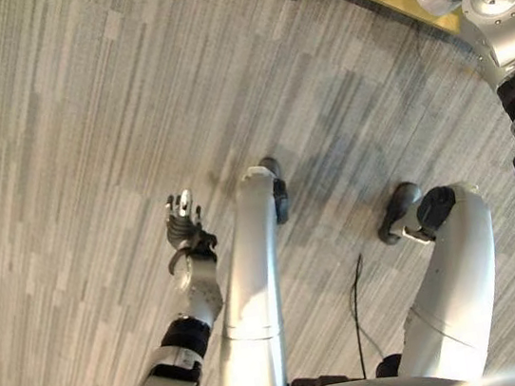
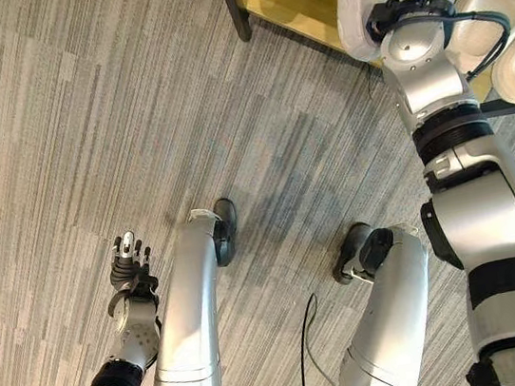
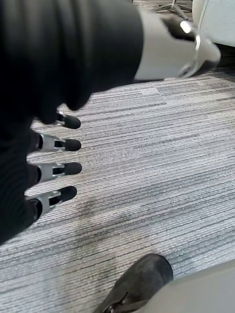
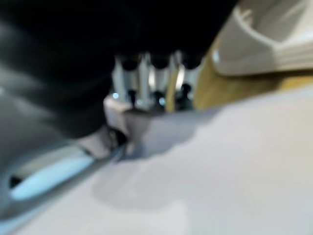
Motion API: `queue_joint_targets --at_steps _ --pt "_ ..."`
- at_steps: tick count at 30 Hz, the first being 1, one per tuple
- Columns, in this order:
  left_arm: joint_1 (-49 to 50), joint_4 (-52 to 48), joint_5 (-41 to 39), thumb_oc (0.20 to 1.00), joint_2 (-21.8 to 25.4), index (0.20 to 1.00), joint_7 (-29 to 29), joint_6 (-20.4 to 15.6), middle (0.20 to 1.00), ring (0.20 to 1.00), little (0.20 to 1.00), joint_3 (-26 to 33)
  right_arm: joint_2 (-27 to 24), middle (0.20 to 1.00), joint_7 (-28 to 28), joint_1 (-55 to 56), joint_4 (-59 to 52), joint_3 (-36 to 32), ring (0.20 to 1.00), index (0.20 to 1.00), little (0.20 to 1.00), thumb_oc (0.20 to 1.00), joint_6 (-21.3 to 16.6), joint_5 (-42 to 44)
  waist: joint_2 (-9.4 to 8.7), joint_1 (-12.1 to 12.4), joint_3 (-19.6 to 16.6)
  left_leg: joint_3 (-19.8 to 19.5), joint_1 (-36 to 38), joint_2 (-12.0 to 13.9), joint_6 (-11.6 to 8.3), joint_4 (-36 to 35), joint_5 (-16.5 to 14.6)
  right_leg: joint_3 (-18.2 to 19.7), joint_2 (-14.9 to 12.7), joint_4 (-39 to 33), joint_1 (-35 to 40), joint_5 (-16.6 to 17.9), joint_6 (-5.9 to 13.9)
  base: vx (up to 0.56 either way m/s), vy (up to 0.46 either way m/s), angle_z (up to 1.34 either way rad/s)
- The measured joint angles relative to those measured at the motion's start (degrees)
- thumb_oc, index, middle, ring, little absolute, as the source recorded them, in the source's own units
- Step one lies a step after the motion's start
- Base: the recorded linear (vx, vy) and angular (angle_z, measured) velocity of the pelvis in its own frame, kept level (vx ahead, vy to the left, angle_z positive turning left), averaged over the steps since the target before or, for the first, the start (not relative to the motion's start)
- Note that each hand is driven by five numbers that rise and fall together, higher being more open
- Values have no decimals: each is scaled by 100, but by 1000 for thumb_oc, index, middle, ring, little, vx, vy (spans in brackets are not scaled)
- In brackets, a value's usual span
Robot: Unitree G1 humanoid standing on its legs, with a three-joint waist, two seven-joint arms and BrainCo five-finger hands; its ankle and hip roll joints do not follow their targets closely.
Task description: Arrange the slippers neatly on the shoe rack.
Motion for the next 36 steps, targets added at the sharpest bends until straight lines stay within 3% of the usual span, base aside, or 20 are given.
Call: queue_joint_targets --at_steps 8,9,10,11,15,17,24,29,31,36 --pt "46 -1 13 1000 59 1000 -40 24 1000 1000 1000 -47 -6 200 -11 -125 275 -15 200 200 200 200 -10 106 1 19 0 32 5 -17 56 -64 13 19 -26 -47 -7 -1 -3 5 5 0" --pt "73 -13 15 1000 68 1000 -40 24 1000 1000 1000 -51 -6 266 -9 -127 351 -13 266 266 266 266 -12 169 1 28 -1 39 6 -24 56 -73 13 25 -27 -48 -14 -1 -3 -33 32 1" --pt "94 -17 15 1000 81 1000 -40 23 1000 1000 1000 -53 -2 586 -11 -128 404 -15 586 586 586 586 -10 206 2 35 0 47 1 -26 49 -92 17 34 -29 -57 -29 0 -1 0 0 0" --pt "104 -15 15 1000 96 1000 -40 21 1000 1000 1000 -56 6 1000 -14 -128 409 -12 1000 1000 1000 1000 -12 245 5 30 1 57 -6 -37 14 -142 55 37 -30 -96 -45 16 30 -26 26 3" --pt "173 -9 17 1000 109 1000 -49 21 1000 1000 1000 -247 73 1000 -16 -315 673 -19 1000 1000 1000 1000 -97 787 19 102 8 90 -12 -51 6 -281 100 34 -64 -174 -103 34 62 -18 24 4" --pt "237 -16 16 1000 105 1000 -82 25 1000 1000 1000 -274 75 1000 47 -330 664 -22 1000 1000 1000 1000 -321 1169 38 169 19 81 -16 -85 -3 -296 105 37 -81 -161 -119 31 60 -19 36 6" --pt "367 267 2 1000 105 1000 -272 83 1000 1000 1000 -261 205 1000 648 -354 764 -47 1000 1000 1000 1000 -683 2592 76 199 39 122 -18 -111 0 -382 167 69 -117 -227 -142 58 52 -6 5 2" --pt "370 234 4 1000 100 1000 -279 113 1000 1000 1000 -262 227 1000 708 -352 760 -46 1000 1000 1000 1000 -728 2709 75 189 39 129 -27 -111 1 -381 169 72 -118 -235 -149 65 61 -16 -5 0" --pt "362 206 12 1000 62 1000 -283 134 1000 1000 1000 -258 263 1000 704 13 40 -652 1000 1000 1000 1000 -939 2886 76 167 39 134 -25 -113 11 -466 207 55 -114 -311 -145 97 68 -25 -34 0" --pt "364 216 15 1000 53 1000 -275 135 1000 1000 1000 -254 235 1000 639 60 -139 -761 1000 1000 1000 1000 -1112 2981 77 144 38 131 -20 -110 5 -531 238 28 -112 -360 -148 126 65 0 0 0"
